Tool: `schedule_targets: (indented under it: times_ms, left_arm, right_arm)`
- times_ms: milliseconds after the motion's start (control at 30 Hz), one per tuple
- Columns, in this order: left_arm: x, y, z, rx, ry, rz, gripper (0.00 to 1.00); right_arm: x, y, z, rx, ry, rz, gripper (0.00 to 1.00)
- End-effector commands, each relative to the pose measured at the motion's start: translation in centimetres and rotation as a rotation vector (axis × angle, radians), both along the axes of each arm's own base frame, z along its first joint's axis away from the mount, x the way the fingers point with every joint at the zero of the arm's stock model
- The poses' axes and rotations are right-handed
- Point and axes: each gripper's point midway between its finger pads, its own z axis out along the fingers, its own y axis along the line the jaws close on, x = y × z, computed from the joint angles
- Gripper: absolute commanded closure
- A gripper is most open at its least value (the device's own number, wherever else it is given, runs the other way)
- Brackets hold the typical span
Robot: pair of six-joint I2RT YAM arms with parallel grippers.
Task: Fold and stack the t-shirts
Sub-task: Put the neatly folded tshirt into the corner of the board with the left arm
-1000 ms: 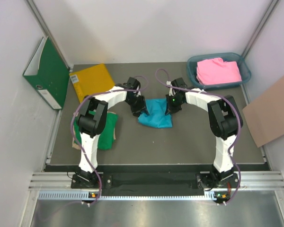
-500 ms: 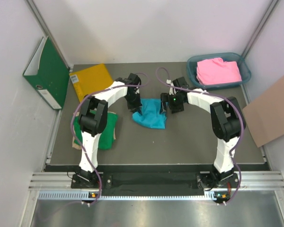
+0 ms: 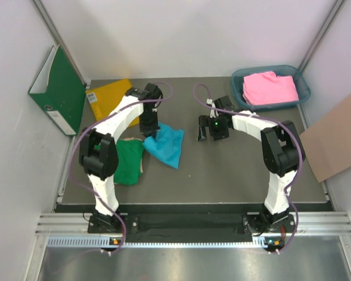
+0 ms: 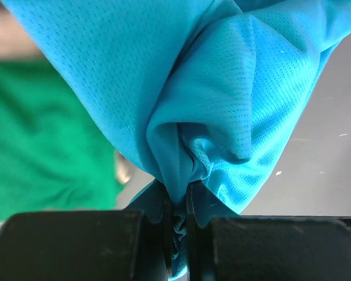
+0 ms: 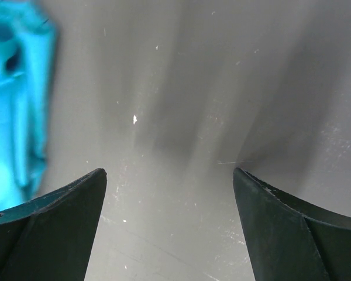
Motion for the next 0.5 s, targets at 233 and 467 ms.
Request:
schedule_targets:
  times_ms: [233,467]
  left_arm:
    - [-5.5,9.9,4.7,0.074,-0.050,0.260,1.00]
    - [-6.8,11.6,6.8,0.079,-0.083,0.272,1.00]
  right_arm:
    - [-1.1,-1.1,-1.3,-0.034,0.038,-0.001,0.10]
    - [-0.7,-0.6,-1.5,-0.021,0.056,0.009,0.10]
